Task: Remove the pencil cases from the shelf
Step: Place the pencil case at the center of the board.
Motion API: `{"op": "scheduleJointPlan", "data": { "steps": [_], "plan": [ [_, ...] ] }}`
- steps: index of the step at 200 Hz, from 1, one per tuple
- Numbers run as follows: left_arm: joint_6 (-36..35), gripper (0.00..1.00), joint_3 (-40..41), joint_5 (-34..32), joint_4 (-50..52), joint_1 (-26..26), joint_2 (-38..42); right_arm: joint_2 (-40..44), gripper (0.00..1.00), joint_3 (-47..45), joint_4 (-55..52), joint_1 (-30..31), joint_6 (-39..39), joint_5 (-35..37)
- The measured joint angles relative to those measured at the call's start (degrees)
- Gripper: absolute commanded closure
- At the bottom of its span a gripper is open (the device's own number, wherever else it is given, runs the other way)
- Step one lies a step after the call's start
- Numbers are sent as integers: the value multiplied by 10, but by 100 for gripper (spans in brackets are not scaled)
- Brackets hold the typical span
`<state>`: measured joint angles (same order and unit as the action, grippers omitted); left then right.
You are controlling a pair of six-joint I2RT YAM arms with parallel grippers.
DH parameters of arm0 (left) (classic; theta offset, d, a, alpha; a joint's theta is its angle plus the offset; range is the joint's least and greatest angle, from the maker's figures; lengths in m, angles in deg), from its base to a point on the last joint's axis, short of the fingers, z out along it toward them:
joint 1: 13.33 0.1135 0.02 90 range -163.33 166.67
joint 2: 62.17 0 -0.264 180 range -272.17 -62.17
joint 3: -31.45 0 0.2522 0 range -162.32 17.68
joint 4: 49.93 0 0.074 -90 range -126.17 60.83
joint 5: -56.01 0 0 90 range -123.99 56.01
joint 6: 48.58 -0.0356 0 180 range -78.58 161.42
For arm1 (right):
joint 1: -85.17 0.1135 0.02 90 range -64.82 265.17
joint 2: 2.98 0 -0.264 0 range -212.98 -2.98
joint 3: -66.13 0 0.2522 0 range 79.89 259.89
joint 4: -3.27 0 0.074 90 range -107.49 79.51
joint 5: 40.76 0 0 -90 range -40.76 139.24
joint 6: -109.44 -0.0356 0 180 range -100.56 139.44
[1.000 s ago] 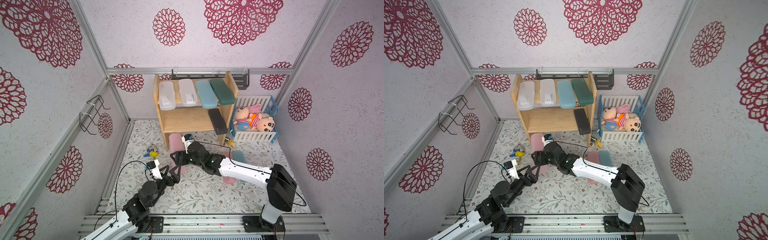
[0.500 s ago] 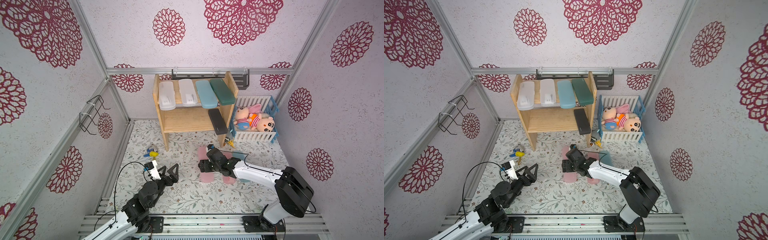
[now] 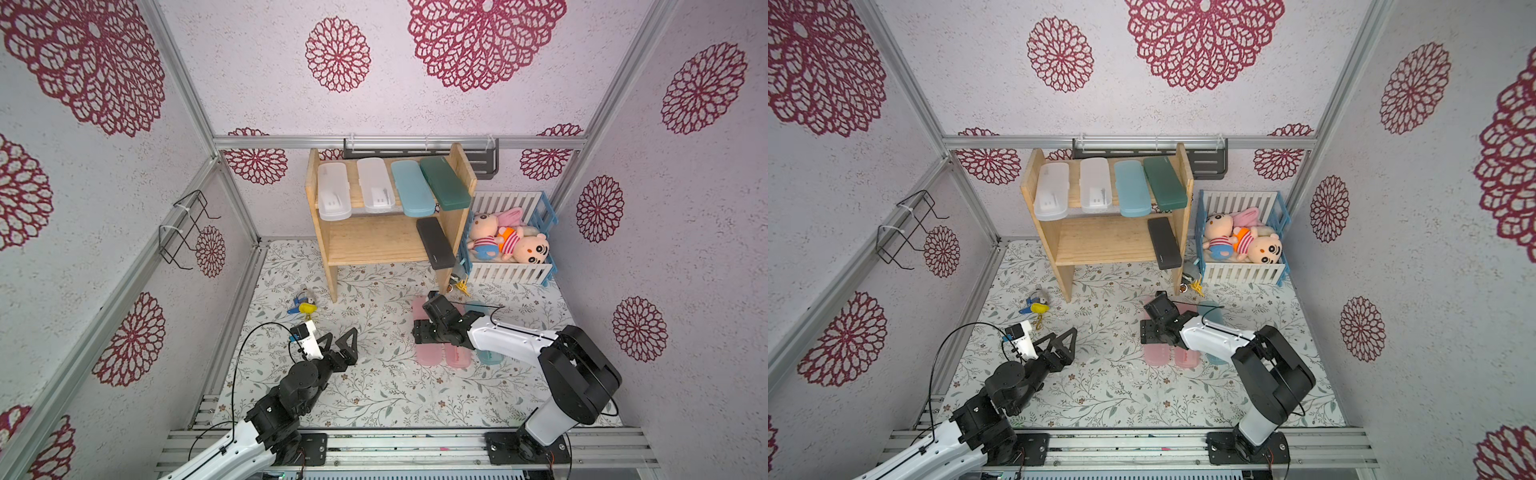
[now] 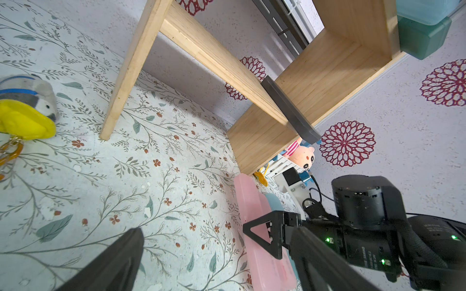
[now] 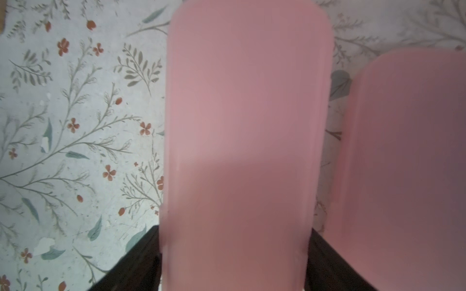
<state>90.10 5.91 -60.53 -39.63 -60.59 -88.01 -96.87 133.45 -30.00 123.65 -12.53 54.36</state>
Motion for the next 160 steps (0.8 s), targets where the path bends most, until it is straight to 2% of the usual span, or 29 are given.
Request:
{"op": "scheduleJointPlan", "data": {
  "steps": [160],
  "plan": [
    [5, 3, 0, -10, 17, 0, 15, -7, 34, -32, -21, -36, 34, 13]
  ]
}}
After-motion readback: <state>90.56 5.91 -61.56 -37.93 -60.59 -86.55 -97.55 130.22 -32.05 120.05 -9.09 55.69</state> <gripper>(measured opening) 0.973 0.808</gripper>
